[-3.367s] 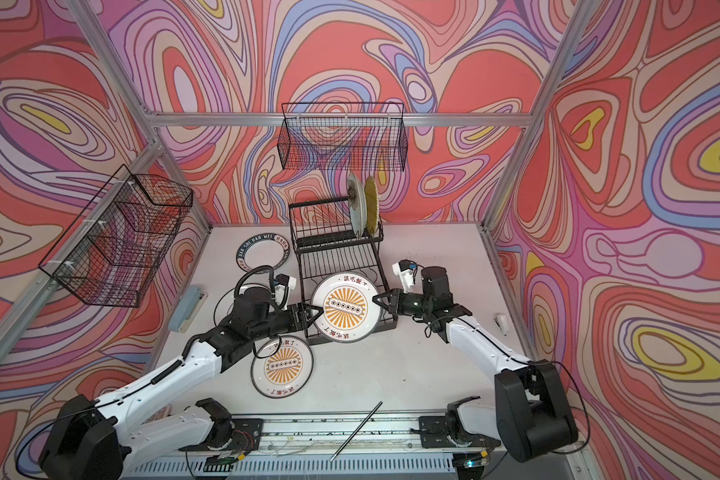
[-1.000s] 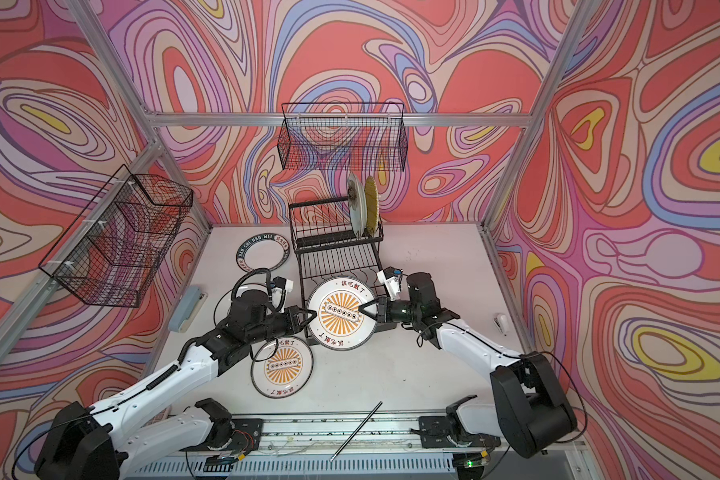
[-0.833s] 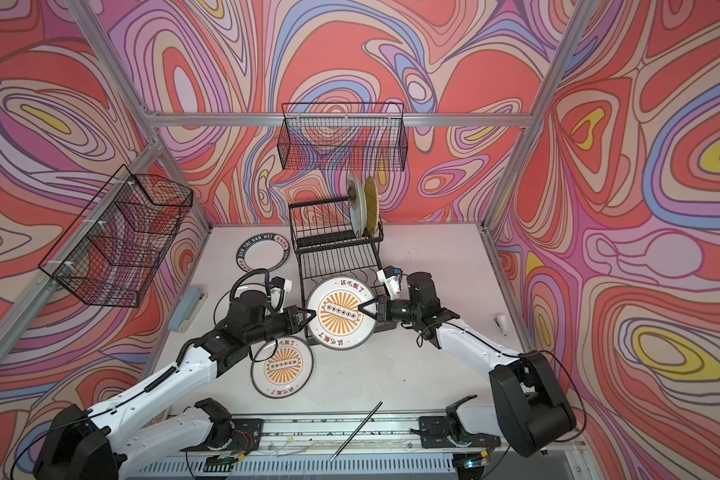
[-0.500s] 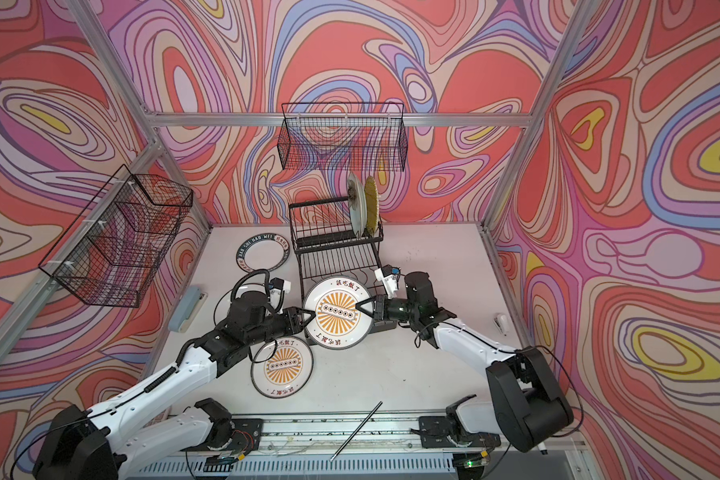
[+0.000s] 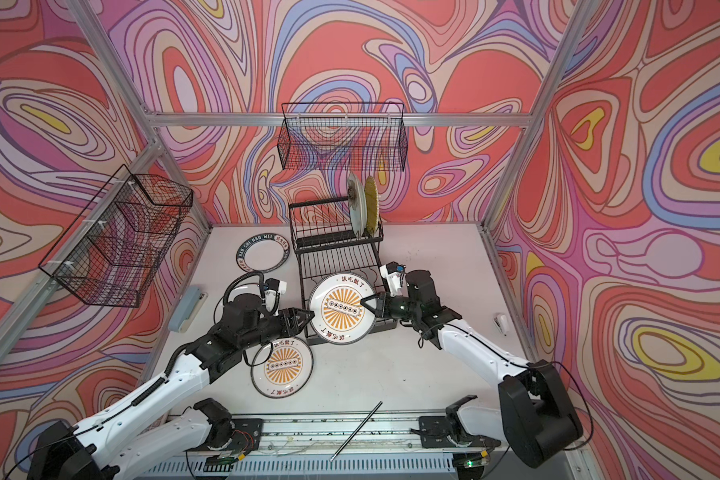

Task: Load the plates into the dish rack

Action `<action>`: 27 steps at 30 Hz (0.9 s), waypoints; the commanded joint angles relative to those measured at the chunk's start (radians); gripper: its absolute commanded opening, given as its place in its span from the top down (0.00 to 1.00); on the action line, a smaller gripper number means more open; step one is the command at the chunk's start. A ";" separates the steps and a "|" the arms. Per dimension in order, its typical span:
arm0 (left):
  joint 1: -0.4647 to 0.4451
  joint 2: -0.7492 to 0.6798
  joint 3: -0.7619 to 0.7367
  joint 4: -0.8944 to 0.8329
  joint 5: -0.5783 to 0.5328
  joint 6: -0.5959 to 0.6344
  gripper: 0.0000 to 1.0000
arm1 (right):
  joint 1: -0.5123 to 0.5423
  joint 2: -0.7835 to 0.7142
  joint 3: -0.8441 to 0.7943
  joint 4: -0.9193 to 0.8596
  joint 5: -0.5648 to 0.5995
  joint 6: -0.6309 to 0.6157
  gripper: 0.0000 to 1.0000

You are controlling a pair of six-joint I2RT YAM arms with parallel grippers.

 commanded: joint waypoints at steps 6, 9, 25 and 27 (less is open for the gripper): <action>-0.005 -0.033 -0.009 -0.023 -0.001 0.020 0.51 | 0.001 -0.117 0.107 -0.146 0.100 -0.075 1.00; -0.005 -0.033 -0.008 -0.022 0.000 0.018 0.51 | 0.001 -0.150 0.144 -0.188 0.118 -0.097 1.00; -0.005 -0.026 0.002 -0.015 0.011 0.012 0.51 | 0.000 -0.229 0.345 -0.321 0.230 -0.175 1.00; -0.005 -0.022 0.005 -0.012 0.012 0.010 0.51 | 0.001 -0.227 0.367 -0.322 0.249 -0.184 1.00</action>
